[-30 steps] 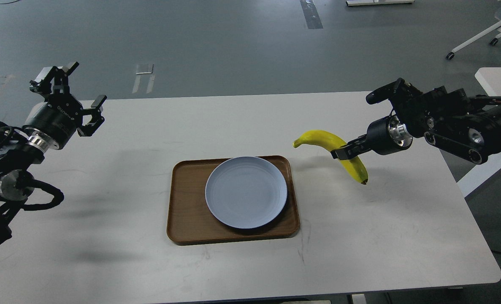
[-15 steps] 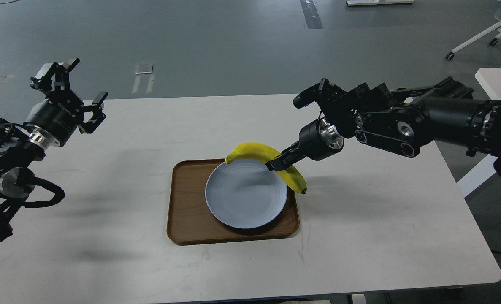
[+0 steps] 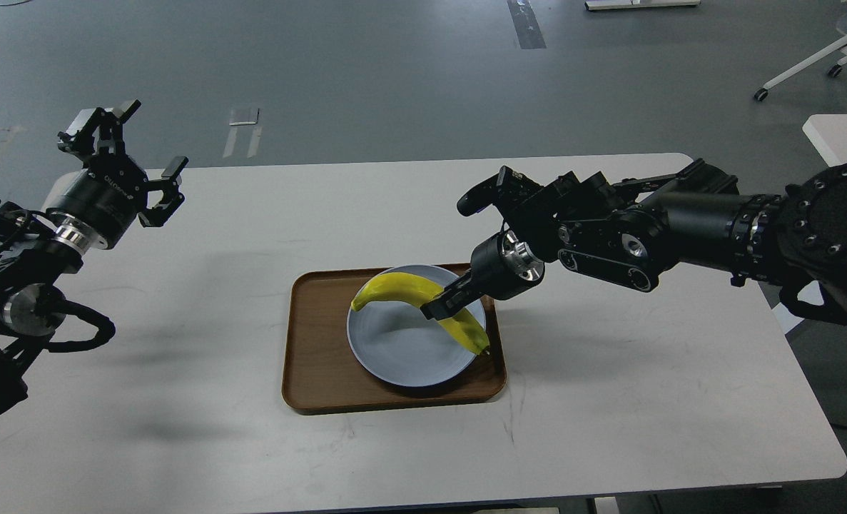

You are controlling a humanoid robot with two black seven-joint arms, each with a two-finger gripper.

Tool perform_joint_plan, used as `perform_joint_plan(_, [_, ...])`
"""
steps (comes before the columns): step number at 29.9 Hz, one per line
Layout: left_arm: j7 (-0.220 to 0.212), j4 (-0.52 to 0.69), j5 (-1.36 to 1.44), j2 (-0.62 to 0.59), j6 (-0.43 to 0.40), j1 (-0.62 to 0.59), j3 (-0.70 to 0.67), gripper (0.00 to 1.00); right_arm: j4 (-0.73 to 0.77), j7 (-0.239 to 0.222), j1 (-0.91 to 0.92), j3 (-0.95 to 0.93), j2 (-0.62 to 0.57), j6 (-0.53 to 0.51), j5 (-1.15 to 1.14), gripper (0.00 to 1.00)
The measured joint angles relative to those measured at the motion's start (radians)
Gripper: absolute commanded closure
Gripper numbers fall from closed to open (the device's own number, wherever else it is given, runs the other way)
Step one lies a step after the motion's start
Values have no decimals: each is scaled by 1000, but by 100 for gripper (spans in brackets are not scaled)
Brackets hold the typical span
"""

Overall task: Place banana on plate with both arms
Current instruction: 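Lower the banana onto the plate, open the right gripper, withdraw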

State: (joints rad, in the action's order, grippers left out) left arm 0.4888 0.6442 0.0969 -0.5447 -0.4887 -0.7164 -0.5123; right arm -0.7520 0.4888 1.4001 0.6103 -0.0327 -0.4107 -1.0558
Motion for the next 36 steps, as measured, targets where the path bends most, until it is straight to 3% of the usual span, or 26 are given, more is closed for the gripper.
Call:
perform_joint_plan(1, [0,0,0,0,0,0,0,2,6,0,-4,0,5,1,0,100])
perform_joint_plan(4, [0,0,0,0,0,0,0,2,16,0,-11,0,17,4,2,80])
perform_joint_plan(5, [0,0,0,0,0,0,0,2,18,0,-12,0,19,8,4,80])
perform_joint_plan(7, [0,0,0,0,0,0,0,2,24,0,-14,0,22,25,13,57])
perform_joint_plan(12, [0,0,0,-1,0,-1,0,2,31,0,-26,1,32,70,51,46])
perform_joint_plan(16, [0,0,0,-1,0,-2,0,2,31,0,-28,2,33,75,63,22])
perform_joint_plan(17, [0,0,0,-1,0,-3,0,2,31,0,-29,2,33,75,64,22])
perform_joint_plan(21, [0,0,0,-1,0,-3,0,2,31,0,-28,0,33,75,65,4])
perform_joint_plan(28, [0,0,0,-3,0,-4,0,2,46,0,-11,-72,-70,75,120,1])
perform_joint_plan(36, [0,0,3,7,0,-5,1,2,48,0,-138,-400,-273,97,244,0])
